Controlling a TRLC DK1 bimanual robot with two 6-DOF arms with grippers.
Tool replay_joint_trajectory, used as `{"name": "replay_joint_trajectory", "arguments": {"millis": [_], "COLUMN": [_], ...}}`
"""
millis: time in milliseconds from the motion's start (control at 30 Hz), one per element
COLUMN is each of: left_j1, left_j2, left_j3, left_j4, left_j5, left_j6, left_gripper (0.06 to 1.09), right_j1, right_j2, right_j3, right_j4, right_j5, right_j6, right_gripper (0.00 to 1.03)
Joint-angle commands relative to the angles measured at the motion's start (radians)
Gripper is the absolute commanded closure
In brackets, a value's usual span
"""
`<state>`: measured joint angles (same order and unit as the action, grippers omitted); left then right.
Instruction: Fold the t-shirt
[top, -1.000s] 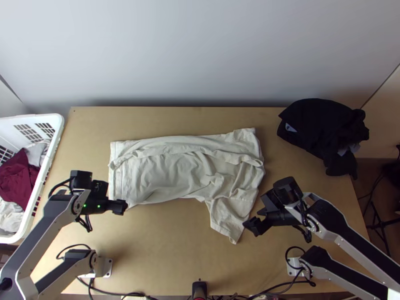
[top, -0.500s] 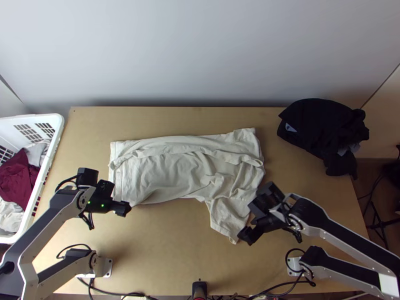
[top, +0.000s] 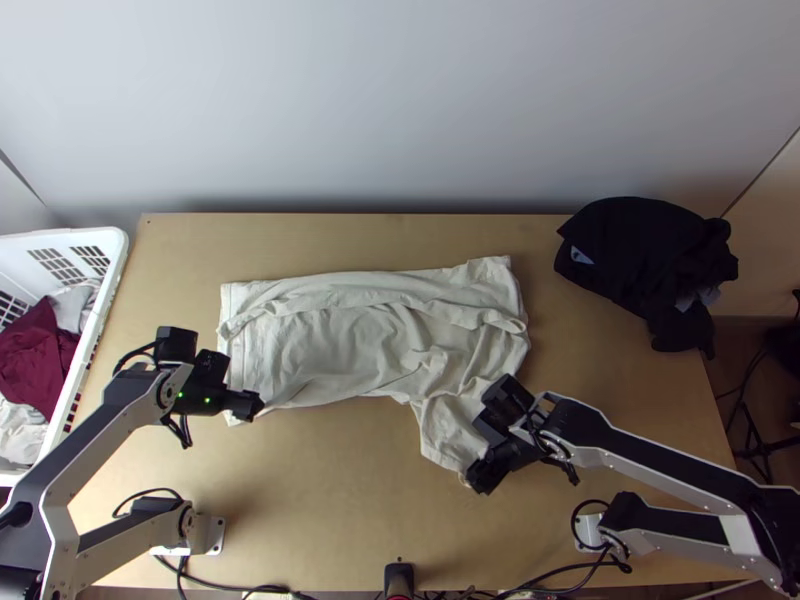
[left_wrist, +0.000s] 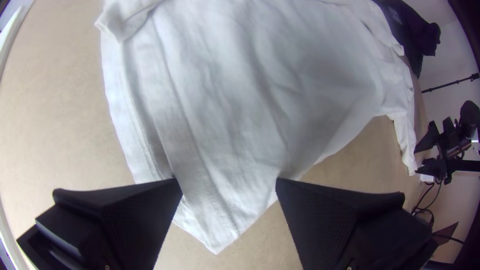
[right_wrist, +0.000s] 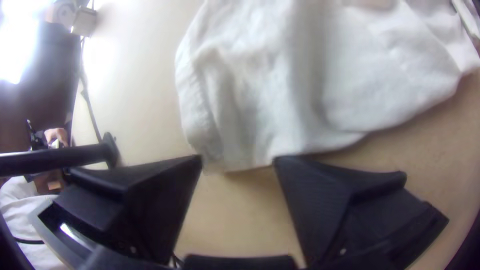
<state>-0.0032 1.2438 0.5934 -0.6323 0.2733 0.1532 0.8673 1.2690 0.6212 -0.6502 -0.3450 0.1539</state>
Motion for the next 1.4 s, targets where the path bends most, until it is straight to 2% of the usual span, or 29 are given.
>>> {"name": "replay_joint_trajectory", "arguments": {"millis": [0, 33, 67, 100, 433, 600, 767, 1033, 1367], "left_j1": [-0.009, -0.012, -0.014, -0.02, 0.019, 0.101, 0.155, 0.203, 0.198], "left_j2": [0.013, 0.011, 0.011, 0.013, -0.043, -0.04, 0.017, 0.158, 0.27], "left_j3": [-0.001, -0.001, 0.002, 0.005, 0.034, 0.112, 0.2, 0.378, 0.6], "left_j4": [0.008, 0.009, 0.013, 0.009, 0.0, -0.027, -0.044, -0.055, -0.061], "left_j5": [0.0, 0.001, 0.004, 0.007, 0.027, 0.027, 0.027, 0.027, 0.03], "left_j6": [-0.014, -0.017, -0.02, -0.029, -0.067, -0.07, -0.075, -0.201, -0.383], "left_gripper": [0.47, 0.66, 0.92, 1.05, 1.05, 1.05, 1.05, 1.05, 1.05], "right_j1": [0.002, 0.002, -0.002, -0.014, -0.143, -0.287, -0.372, -0.499, -0.6], "right_j2": [-0.028, -0.053, -0.069, -0.082, -0.137, -0.149, -0.123, -0.026, 0.135], "right_j3": [0.006, 0.005, 0.003, 0.003, 0.048, 0.127, 0.199, 0.31, 0.5], "right_j4": [0.081, 0.092, 0.106, 0.107, 0.093, 0.061, 0.052, 0.07, 0.119], "right_j5": [0.032, 0.034, 0.037, 0.038, 0.04, 0.04, 0.04, 0.038, 0.038], "right_j6": [0.007, 0.016, 0.022, 0.022, 0.001, -0.062, -0.1, -0.155, -0.142], "right_gripper": [1.0, 1.0, 1.0, 1.0, 1.0, 1.0, 1.0, 1.0, 1.0]}}
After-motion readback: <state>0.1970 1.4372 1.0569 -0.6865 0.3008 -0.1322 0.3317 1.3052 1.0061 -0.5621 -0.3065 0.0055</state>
